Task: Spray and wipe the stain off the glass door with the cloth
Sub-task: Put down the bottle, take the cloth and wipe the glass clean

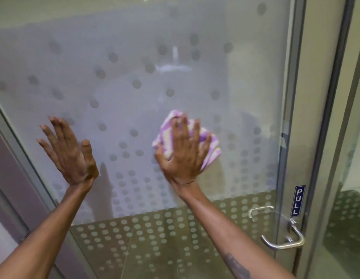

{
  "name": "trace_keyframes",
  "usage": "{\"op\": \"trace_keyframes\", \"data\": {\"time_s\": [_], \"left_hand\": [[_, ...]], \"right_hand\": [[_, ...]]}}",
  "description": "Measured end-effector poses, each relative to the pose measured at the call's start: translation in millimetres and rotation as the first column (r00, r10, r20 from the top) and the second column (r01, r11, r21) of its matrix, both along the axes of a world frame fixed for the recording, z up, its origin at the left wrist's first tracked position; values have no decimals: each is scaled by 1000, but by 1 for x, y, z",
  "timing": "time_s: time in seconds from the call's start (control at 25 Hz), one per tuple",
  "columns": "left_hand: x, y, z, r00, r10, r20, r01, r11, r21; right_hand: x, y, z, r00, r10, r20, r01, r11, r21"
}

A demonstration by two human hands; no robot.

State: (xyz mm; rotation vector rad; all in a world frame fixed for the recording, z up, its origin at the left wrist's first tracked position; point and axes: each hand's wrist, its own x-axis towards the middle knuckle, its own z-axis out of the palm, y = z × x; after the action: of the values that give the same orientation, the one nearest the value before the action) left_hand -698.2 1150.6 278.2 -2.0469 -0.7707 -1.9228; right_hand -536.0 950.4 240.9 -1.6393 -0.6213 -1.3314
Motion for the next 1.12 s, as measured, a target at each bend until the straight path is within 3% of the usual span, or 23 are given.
{"op": "trace_keyframes", "data": {"time_s": [0.08, 0.2, 0.36, 0.48, 0.6, 0.8, 0.88, 1.0, 1.12], "left_hand": [[0, -2, 0, 1000, -11, 3, 11, 1000, 2], [-2, -8, -1, 1000, -21, -1, 21, 1000, 6], [-4, -12, 0, 999, -43, -7, 43, 999, -23], [-4, -13, -2, 999, -46, -16, 45, 998, -47], [-5, -12, -1, 999, -40, -27, 38, 997, -73], [-5, -3, -2, 999, -38, -38, 34, 996, -86], [-4, -2, -2, 998, -27, -48, 23, 996, -81], [-4, -4, -1, 998, -42, -56, 38, 996, -78], [-7, -6, 0, 996, -63, -57, 58, 995, -83]], "right_hand": [[-16, 13, -29, 983, 107, 151, -76, 978, -196], [-1, -7, -87, 924, 167, 344, -1, 900, -436], [63, -79, -136, 917, 68, 392, 140, 868, -477], [107, -125, -124, 964, -54, 261, 158, 906, -394], [125, -138, -79, 989, -126, 76, 138, 973, -182], [119, -127, 25, 987, -125, -100, 140, 978, 157], [97, -101, 71, 989, -104, -104, 125, 968, 218], [44, -40, 99, 992, -17, 123, 7, 997, 78], [7, -2, 43, 923, 137, 360, -25, 954, -299]]}}
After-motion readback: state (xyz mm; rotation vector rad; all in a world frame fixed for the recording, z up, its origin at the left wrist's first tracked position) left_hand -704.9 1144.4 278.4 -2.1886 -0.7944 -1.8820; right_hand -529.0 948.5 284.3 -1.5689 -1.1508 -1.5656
